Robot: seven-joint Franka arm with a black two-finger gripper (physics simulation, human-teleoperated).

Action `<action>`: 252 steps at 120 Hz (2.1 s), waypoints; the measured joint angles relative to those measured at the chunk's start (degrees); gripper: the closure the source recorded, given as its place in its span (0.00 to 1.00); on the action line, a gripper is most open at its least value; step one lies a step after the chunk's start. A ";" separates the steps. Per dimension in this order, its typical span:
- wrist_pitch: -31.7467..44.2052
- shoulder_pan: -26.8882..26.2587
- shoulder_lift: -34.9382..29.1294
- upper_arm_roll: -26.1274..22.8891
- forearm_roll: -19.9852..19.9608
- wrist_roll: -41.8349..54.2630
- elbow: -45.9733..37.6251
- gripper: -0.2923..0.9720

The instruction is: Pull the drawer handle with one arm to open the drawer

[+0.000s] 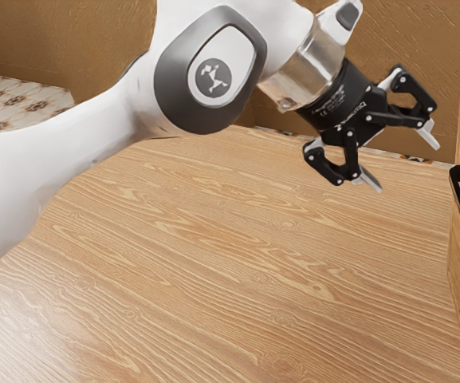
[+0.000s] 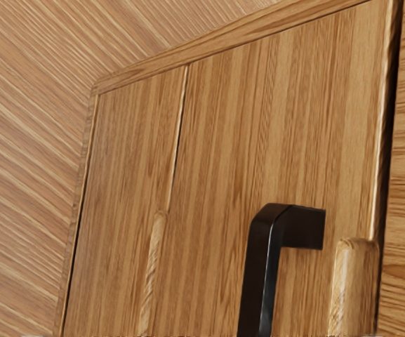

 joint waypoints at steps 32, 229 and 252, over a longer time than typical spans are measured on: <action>4.68 0.08 2.04 -2.21 -0.02 0.99 -1.38 0.49; 8.46 0.05 -9.00 -2.46 0.14 2.39 -17.10 0.76; 8.49 0.08 -10.64 -1.88 0.12 2.39 -19.19 0.76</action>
